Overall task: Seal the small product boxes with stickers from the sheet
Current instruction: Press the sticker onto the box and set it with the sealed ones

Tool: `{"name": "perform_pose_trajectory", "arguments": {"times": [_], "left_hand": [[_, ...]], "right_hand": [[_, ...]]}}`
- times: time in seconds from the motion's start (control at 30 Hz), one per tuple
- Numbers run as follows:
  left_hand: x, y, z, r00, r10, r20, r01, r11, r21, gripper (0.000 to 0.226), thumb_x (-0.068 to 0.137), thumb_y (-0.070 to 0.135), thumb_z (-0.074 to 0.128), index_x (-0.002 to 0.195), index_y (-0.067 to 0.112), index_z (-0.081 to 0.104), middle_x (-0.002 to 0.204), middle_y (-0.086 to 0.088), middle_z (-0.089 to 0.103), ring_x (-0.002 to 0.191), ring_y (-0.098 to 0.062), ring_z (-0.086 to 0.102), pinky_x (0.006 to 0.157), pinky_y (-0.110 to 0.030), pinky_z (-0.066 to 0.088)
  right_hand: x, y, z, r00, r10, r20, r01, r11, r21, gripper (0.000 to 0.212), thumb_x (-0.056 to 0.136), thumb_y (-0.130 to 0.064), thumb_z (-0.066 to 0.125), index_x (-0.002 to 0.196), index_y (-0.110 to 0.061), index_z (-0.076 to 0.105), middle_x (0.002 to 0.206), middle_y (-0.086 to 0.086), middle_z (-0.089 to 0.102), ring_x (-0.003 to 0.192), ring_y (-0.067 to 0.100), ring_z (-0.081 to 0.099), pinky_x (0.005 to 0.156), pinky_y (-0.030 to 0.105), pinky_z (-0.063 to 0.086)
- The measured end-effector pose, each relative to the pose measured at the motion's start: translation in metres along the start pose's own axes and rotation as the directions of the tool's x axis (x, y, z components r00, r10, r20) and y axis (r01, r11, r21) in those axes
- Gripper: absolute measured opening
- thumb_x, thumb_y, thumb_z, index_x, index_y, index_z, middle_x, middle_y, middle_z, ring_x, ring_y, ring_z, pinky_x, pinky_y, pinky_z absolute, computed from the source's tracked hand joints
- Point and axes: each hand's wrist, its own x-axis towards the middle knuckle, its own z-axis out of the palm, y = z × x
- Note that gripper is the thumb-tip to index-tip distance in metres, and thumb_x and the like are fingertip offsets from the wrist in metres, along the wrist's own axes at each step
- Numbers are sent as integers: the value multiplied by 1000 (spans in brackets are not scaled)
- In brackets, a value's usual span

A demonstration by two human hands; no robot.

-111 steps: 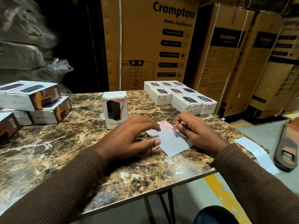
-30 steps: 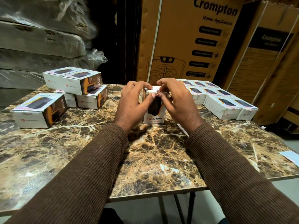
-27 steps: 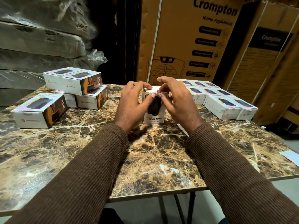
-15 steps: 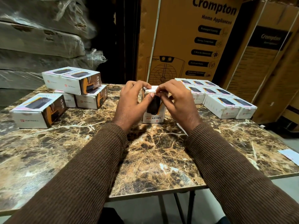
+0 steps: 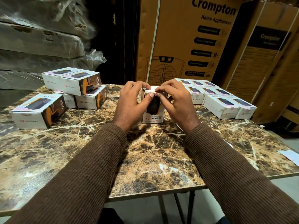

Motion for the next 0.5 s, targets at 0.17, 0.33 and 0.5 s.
{"name": "perform_pose_trajectory", "arguments": {"times": [0.17, 0.33, 0.5], "left_hand": [[-1, 1, 0, 1000, 4, 6, -4, 1000, -9, 23, 100, 45, 63, 120, 33, 64, 126, 6, 52, 123, -19, 50, 97, -49, 54], [-1, 0, 0, 1000, 1, 4, -1, 1000, -16, 24, 100, 44, 63, 120, 32, 64, 127, 5, 52, 123, -19, 50, 97, -48, 54], [0, 0, 0, 1000, -3, 7, 3, 1000, -15, 25, 101, 44, 63, 122, 31, 64, 127, 4, 53, 123, -17, 50, 98, -44, 53]], "right_hand": [[0, -1, 0, 997, 76, -27, -73, 992, 98, 18, 102, -16, 64, 114, -12, 76, 109, -2, 63, 106, 15, 60, 88, 36, 54], [1, 0, 4, 997, 76, 1, -75, 994, 82, 15, 99, -23, 70, 109, -14, 77, 108, -2, 60, 105, 20, 58, 86, 42, 55], [2, 0, 4, 994, 112, 1, -111, 985, 133, 14, 98, -21, 71, 108, -14, 78, 107, -2, 60, 105, 20, 58, 86, 42, 56]]}}
